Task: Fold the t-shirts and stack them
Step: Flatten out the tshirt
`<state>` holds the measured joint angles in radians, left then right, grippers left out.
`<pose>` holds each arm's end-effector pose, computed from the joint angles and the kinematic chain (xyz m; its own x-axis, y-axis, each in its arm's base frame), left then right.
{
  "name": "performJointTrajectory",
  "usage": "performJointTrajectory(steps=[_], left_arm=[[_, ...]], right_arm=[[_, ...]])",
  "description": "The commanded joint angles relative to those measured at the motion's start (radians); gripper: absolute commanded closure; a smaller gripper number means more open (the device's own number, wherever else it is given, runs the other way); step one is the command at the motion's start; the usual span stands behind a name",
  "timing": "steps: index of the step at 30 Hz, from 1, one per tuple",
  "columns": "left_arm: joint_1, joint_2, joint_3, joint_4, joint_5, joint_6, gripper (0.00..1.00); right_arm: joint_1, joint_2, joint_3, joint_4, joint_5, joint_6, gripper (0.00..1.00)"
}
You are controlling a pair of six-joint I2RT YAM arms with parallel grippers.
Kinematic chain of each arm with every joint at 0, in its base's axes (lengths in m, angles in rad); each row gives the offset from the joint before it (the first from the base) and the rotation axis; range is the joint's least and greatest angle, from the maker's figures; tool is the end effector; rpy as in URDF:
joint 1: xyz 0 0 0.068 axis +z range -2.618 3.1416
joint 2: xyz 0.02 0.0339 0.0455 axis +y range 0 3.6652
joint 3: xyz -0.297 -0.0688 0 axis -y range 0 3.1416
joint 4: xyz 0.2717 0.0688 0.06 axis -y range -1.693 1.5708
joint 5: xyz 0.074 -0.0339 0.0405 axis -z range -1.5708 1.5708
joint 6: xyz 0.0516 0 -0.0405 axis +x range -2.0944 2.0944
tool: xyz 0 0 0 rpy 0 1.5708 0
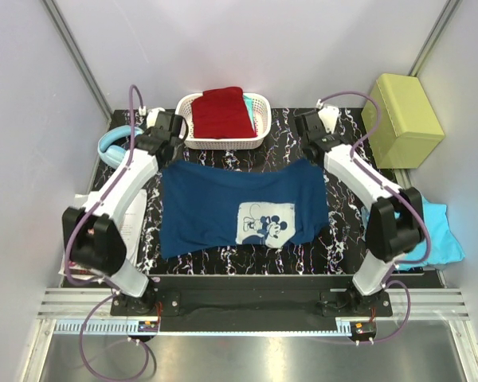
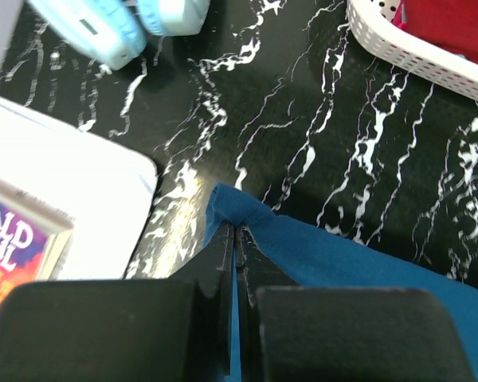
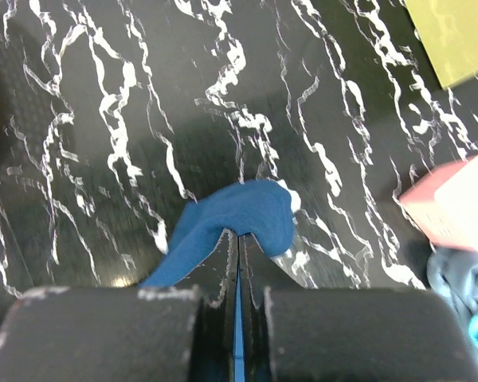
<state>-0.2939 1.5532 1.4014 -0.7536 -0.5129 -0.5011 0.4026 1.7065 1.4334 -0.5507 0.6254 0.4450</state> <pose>0.3575 -0.0818 0.3351 -0.6423 -0.2429 -0.7269 -0.3946 0.9179 0.0420 0.3952 0.1355 0.3073 -0.5885 0.1287 -0.7982 0.3342 0.9377 -0.0952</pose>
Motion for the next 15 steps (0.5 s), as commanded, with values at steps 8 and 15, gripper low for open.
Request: performJointTrajectory(steps=[8, 15], left_arm=[[0.052, 0.307, 0.294, 0.063, 0.056, 0.013, 1.0], [0.081, 0.499, 0.45, 0.039, 0.089, 0.033, 1.0]], right_arm=[[-0.053, 0.269, 0.303, 0.074, -0.033, -0.026, 1.0], [-0.094, 0.445, 0.485, 0.069, -0.091, -0.028, 1.0]])
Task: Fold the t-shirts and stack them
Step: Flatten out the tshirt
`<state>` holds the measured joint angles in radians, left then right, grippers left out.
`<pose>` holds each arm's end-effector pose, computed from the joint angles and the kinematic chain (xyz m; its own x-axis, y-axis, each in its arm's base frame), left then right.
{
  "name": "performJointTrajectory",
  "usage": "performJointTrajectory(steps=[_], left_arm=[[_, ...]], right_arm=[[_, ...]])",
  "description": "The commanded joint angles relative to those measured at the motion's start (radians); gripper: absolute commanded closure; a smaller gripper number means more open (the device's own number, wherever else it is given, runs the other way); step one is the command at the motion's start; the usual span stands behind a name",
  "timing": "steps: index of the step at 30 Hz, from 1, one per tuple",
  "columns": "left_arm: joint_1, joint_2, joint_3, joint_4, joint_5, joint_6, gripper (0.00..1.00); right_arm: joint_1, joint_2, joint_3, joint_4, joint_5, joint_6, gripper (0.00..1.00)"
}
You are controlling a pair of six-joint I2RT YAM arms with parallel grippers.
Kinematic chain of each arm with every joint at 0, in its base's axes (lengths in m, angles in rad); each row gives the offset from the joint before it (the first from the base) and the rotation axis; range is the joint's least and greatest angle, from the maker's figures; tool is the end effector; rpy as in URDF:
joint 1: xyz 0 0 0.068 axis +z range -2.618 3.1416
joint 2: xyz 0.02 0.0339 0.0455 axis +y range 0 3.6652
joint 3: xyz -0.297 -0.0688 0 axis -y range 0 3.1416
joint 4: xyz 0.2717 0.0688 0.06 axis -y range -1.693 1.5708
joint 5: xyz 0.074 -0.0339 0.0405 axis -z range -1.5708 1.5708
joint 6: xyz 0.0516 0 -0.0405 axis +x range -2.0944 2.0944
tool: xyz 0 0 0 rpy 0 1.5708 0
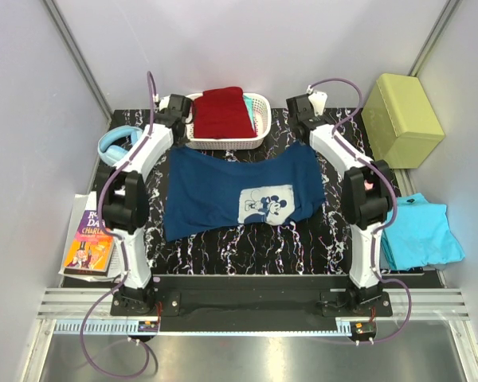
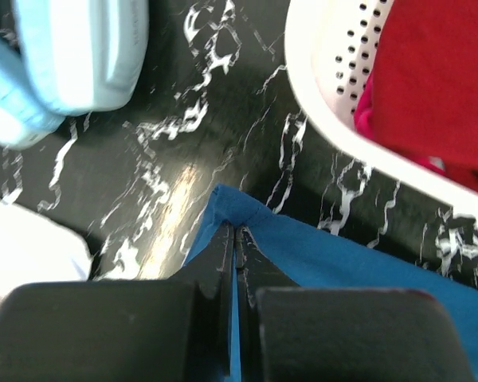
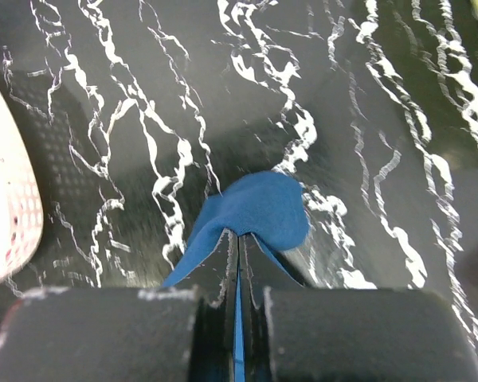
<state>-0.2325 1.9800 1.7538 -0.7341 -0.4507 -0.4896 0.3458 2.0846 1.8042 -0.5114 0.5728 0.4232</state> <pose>0.4776 -0.0900 0.2848 -0.6869 -0.2724 -0.6738 -0.4064 0.9126 0.0454 0.5045 0.1520 0.2711 -0.5803 0.1578 -0.7990 0.3419 0.9376 -0.0631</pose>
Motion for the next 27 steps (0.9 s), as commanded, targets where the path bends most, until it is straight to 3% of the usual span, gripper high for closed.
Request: performJointTrajectory(steps=[1, 12, 15, 17, 18, 20, 21, 23, 27], left_arm=[[0.021, 0.113, 0.142, 0.015, 0.03, 0.022, 1.0], [0.05, 0.278, 0.366, -0.022, 0.058, 0.046, 0.99], [0.051, 0.266, 0.369, -0.027, 0.055, 0.039, 0.67], [0.05, 0.214, 0.348, -0.025, 0.043, 0.033, 0.6], [0.041, 0.171, 0.343, -0.027, 0.021, 0.034, 0.47], [0.03, 0.122, 0.325, -0.025, 0.001, 0.034, 0.33], [0.012, 0.071, 0.308, -0.022, -0.017, 0.034, 0.18], [-0.014, 0.019, 0.282, -0.019, -0.048, 0.042, 0.05], [-0.131, -0.175, 0.118, 0.005, -0.089, 0.04, 0.01]], right_arm=[[-0.041, 0.083, 0.133, 0.028, -0.045, -0.008, 1.0], [-0.114, 0.224, 0.29, 0.004, -0.164, 0.0, 1.0], [-0.119, 0.227, 0.307, 0.005, -0.218, -0.004, 1.0], [-0.114, 0.212, 0.31, 0.005, -0.232, -0.014, 0.82], [-0.11, 0.184, 0.313, 0.007, -0.22, -0.027, 0.74], [-0.094, 0.126, 0.31, 0.008, -0.197, -0.044, 0.54], [-0.088, 0.105, 0.307, 0.01, -0.183, -0.058, 0.47], [-0.074, 0.057, 0.284, 0.005, -0.176, -0.072, 0.34], [0.002, -0.144, 0.15, -0.01, -0.12, -0.08, 0.31]])
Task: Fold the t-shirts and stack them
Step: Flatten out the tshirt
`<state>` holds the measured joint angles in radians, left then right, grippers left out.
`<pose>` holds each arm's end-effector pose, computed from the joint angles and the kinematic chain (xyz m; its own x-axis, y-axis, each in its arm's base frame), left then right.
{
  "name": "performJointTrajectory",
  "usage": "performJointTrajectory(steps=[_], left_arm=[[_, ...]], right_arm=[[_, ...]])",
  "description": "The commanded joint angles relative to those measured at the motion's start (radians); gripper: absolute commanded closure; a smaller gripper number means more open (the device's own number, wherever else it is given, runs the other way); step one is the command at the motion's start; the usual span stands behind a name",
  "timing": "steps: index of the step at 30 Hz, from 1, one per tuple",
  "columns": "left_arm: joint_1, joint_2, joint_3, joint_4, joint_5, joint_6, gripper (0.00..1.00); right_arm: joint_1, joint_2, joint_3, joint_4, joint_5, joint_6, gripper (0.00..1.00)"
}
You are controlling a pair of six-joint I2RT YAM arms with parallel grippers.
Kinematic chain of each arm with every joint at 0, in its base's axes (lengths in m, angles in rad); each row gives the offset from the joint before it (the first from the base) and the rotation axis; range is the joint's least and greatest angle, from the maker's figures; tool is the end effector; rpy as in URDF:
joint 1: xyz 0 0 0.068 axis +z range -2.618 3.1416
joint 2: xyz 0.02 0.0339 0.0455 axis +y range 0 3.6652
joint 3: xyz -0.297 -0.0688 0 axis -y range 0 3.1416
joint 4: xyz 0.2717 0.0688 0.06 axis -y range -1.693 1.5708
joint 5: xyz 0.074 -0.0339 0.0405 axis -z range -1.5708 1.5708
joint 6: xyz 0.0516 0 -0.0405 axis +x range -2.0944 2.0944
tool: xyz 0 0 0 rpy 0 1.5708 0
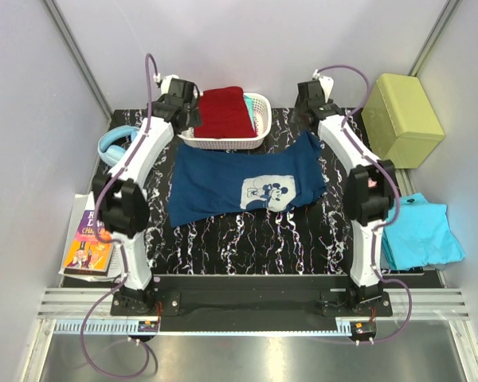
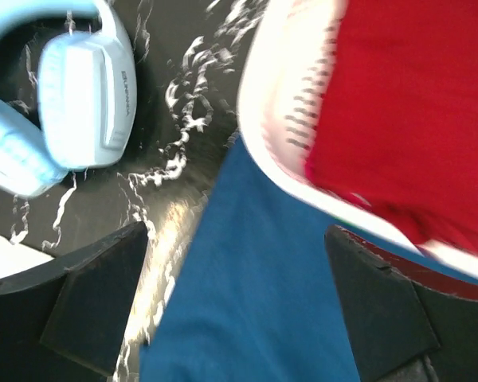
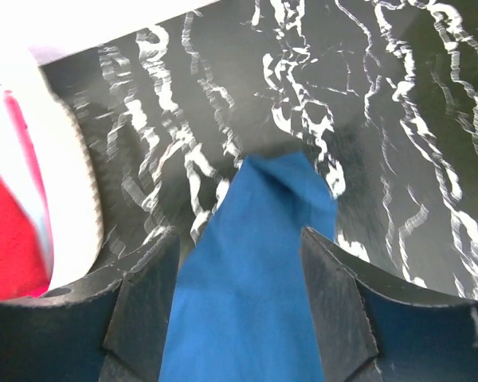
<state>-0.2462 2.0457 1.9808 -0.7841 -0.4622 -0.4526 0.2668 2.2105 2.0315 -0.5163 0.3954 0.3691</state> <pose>0.5005 -0.1020 0.3297 -0.6251 -0.2465 -0.7406 -0.3791 0.9253 0.0121 0.5538 0.1308 0.2845 -0.5612 0.1918 -0.8052 0.2621 0.9639 0.0469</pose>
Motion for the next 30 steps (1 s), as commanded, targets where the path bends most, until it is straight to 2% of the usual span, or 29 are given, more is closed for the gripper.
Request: performJointTrajectory(steps=[1, 2, 6, 9, 14, 19, 30], left_arm=[[-0.146, -0.28, -0.152, 0.06, -0.084, 0.005, 0.01], [-0.177, -0.318, -0.199, 0.066, -0.099, -0.006, 0.01], [-0.342, -0.511, -0.486, 0.074, -0.144, -0.067, 0.01], [-0.439, -0.603, -0.633, 0.068, -0.161, -0.115, 0.01], [-0.537, -0.696, -0.772, 0.078, -0.142, -0.162, 0.01], [-0.562, -0.734, -0.865, 0.085, -0.089, -0.192, 0.08], [-0.588, -0.685, -0.931, 0.072, -0.009, -0.23, 0.11]], right_arm=[[0.1, -0.311, -0.117, -0.016, 0.074, -0.022, 0.32], [0.118, -0.393, -0.21, -0.017, 0.071, -0.019, 0.34], [0.231, -0.56, -0.439, -0.099, 0.069, 0.043, 0.35], [0.322, -0.679, -0.626, -0.137, 0.089, 0.103, 0.36], [0.394, -0.817, -0.876, -0.189, 0.056, 0.227, 0.36], [0.433, -0.87, -1.01, -0.183, 0.043, 0.313, 0.36], [0.492, -0.824, -1.039, -0.166, -0.012, 0.343, 0.36]])
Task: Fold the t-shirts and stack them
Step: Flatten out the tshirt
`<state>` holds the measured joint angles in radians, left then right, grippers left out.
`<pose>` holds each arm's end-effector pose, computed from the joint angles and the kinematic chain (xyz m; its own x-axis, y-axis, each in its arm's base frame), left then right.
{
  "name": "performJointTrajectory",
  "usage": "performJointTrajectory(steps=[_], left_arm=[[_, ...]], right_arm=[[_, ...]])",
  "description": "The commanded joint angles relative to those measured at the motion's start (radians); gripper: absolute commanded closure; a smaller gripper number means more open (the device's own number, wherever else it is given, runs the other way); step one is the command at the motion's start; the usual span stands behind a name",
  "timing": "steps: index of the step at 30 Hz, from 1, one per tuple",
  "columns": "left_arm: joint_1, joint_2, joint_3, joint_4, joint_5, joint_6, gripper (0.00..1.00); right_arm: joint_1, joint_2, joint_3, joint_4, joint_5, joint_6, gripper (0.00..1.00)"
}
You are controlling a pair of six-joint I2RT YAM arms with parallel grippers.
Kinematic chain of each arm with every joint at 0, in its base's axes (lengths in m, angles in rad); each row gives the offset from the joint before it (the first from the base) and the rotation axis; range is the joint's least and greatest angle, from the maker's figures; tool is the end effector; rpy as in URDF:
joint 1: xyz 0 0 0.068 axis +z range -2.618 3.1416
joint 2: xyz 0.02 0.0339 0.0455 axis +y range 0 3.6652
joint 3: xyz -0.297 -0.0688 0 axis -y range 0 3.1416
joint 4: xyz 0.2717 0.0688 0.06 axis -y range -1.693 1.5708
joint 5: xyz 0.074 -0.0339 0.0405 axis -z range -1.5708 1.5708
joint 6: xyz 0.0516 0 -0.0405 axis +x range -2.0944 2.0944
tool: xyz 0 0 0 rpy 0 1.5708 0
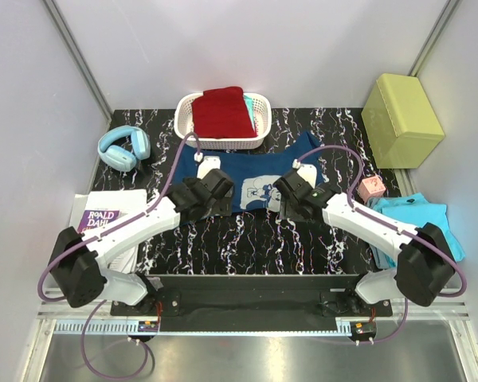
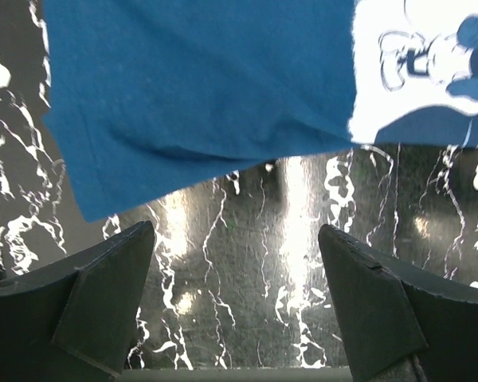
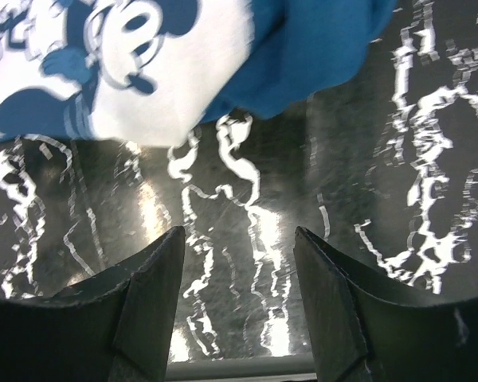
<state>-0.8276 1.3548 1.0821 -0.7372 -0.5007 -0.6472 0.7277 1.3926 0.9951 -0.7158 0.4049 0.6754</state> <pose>0.2196 -0.2024 0.2872 -0.7424 0.0261 -0.6695 0.0320 0.9995 0.0035 0.2336 0.1809 0.2470 -0.8238 0.0357 -0.5657 0.0431 0.9991 0.0003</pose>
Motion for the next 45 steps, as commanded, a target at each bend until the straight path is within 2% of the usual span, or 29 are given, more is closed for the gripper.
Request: performJointTrajectory(steps=[1, 8, 15, 25, 29, 39, 41, 45], left_arm=[[-0.005, 0.007, -0.04, 0.024, 0.03, -0.049, 0.11], [0.002, 0.167, -0.004, 0.027, 0.083, -0.054, 0.11], [0.027, 0.26, 0.044, 0.055, 0.085, -0.005, 0.11], [0.143, 0.3, 0.047, 0.088, 0.129, 0.061, 0.12], [0.157, 0.31, 0.042, 0.096, 0.145, 0.067, 0.12], [0.166, 0.305, 0.029, 0.102, 0.151, 0.08, 0.14], [0.168, 0.302, 0.027, 0.102, 0.151, 0.081, 0.14], [0.166, 0.262, 0.012, 0.102, 0.143, 0.077, 0.14]], right_arm=[[0.036, 0.008, -0.006, 0.041, -0.035, 0.036, 0.36], [0.038, 0.138, 0.0, 0.101, -0.02, 0.024, 0.37], [0.012, 0.331, 0.137, 0.128, 0.008, -0.025, 0.38], [-0.085, 0.486, 0.283, 0.147, 0.029, -0.097, 0.39], [-0.125, 0.514, 0.329, 0.147, 0.037, -0.119, 0.4], [-0.197, 0.655, 0.56, 0.131, 0.017, -0.187, 0.41], [-0.192, 0.66, 0.592, 0.099, 0.009, -0.186, 0.41], [-0.156, 0.524, 0.521, 0.096, 0.047, -0.188, 0.39]])
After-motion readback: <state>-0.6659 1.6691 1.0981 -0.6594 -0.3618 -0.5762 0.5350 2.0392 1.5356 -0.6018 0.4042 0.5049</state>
